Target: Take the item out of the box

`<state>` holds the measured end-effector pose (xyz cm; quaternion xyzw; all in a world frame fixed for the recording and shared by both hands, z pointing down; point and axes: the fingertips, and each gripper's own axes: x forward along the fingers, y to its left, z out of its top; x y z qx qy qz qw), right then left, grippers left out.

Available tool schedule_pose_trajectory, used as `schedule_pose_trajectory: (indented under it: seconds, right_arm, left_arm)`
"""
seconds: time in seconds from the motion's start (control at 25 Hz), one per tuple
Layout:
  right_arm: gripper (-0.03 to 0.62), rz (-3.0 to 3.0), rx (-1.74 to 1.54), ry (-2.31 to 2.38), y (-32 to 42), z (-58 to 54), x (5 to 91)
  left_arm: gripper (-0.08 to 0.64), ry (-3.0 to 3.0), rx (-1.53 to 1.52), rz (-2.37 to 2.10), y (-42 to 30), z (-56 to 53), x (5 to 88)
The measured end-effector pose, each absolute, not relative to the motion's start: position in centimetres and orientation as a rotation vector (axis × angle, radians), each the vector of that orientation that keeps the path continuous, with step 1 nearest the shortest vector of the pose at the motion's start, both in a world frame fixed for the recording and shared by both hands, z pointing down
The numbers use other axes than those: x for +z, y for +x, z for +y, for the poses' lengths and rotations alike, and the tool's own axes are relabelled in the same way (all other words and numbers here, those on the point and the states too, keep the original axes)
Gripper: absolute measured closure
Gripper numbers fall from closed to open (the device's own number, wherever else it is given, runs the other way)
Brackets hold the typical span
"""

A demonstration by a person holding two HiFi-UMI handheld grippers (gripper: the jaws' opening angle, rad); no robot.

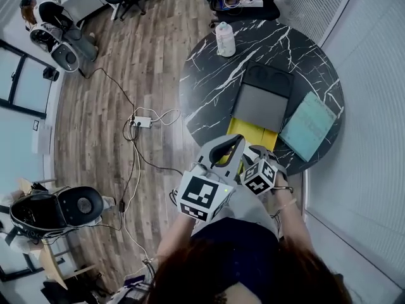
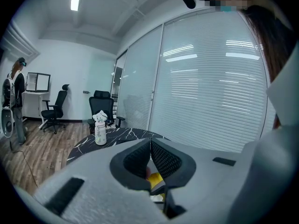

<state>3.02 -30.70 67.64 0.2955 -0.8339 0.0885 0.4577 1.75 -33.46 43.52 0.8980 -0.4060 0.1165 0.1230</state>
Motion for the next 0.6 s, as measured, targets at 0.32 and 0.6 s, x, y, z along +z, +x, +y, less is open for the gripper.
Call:
schedule_pose_trajectory:
  seconds: [0.32, 0.6]
  right_arm:
    - [0.486, -1.992, 0.223, 0.708, 3.1, -30.9, 69.9]
    - [0.502, -1.955, 0.228, 0.704, 3.1, -31.1, 71.1]
  left_arm:
    - [0.532, 2.606, 0.358, -1.179, 1.3, -33.5, 44.0]
    - [0.532, 2.592, 0.368, -1.192, 0.6, -33.4, 44.3]
